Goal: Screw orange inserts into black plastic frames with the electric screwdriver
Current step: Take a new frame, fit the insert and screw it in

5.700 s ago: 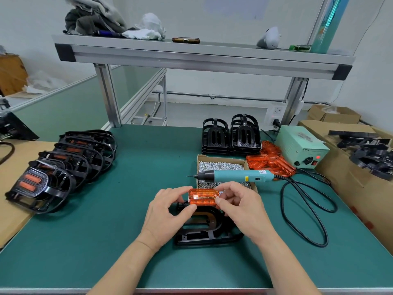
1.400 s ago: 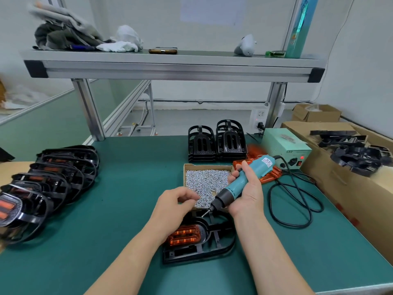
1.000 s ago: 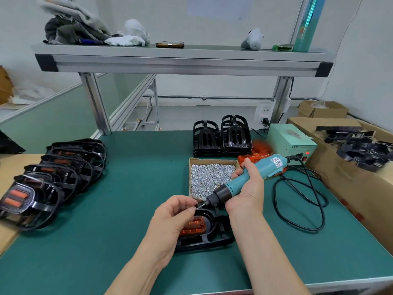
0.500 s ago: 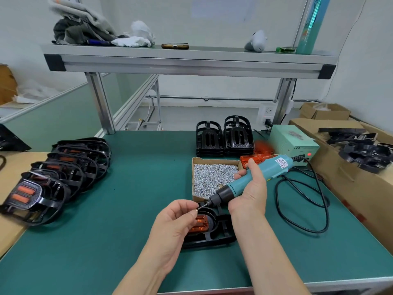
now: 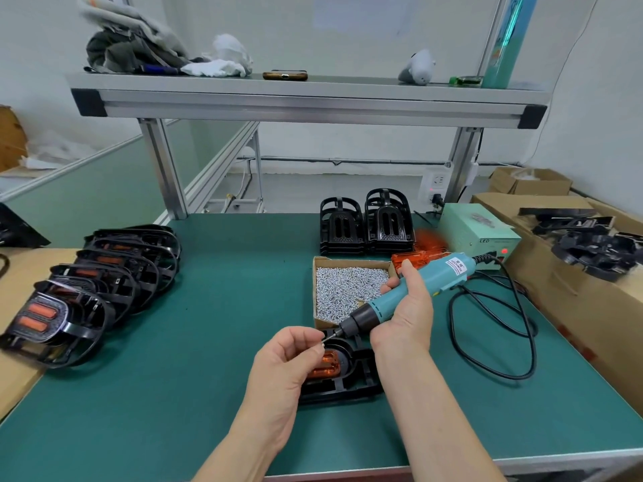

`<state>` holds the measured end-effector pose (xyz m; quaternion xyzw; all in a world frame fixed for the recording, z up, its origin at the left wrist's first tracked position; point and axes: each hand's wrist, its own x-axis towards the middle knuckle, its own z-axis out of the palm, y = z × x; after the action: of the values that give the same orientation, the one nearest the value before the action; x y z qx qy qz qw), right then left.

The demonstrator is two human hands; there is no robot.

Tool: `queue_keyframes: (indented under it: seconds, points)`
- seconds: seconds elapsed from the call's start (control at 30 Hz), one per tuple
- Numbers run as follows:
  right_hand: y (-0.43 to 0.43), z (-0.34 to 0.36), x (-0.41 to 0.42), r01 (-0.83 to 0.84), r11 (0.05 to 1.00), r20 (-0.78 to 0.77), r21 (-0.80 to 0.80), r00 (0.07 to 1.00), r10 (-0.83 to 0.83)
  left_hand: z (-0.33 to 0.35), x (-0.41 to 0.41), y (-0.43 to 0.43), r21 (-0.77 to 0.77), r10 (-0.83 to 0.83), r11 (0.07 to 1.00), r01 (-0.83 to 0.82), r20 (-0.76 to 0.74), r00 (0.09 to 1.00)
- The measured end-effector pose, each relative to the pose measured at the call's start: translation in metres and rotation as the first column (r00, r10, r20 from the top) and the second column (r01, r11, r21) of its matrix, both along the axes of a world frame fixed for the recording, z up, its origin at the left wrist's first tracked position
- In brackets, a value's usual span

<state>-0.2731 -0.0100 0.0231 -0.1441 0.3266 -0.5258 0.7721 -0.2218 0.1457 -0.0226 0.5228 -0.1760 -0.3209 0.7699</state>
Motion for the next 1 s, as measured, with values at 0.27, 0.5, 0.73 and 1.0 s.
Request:
queue_keyframes:
  seconds: [0.27,0.5,0.73,1.0]
  points:
    - [-0.002,0.003,-0.002,-0.008,1.000,-0.013,-0.003,1.000,0.008,0.004,-0.001,-0.001,-0.023,0.011,1.000,-0.012,-0.040,0.999]
    - [0.000,0.004,0.000,-0.009,1.000,-0.036,-0.010,0.999,0.008,0.004,-0.003,-0.004,-0.009,0.031,0.999,-0.031,-0.026,0.999]
    - [0.003,0.003,0.001,0.009,1.000,-0.085,-0.020,0.996,-0.011,0.000,-0.014,-0.005,0.101,0.173,0.970,-0.220,0.343,0.923]
    - [0.006,-0.007,0.002,0.001,1.000,-0.138,-0.022,0.990,-0.004,-0.006,-0.014,-0.005,0.074,0.225,0.913,-0.401,0.728,0.647]
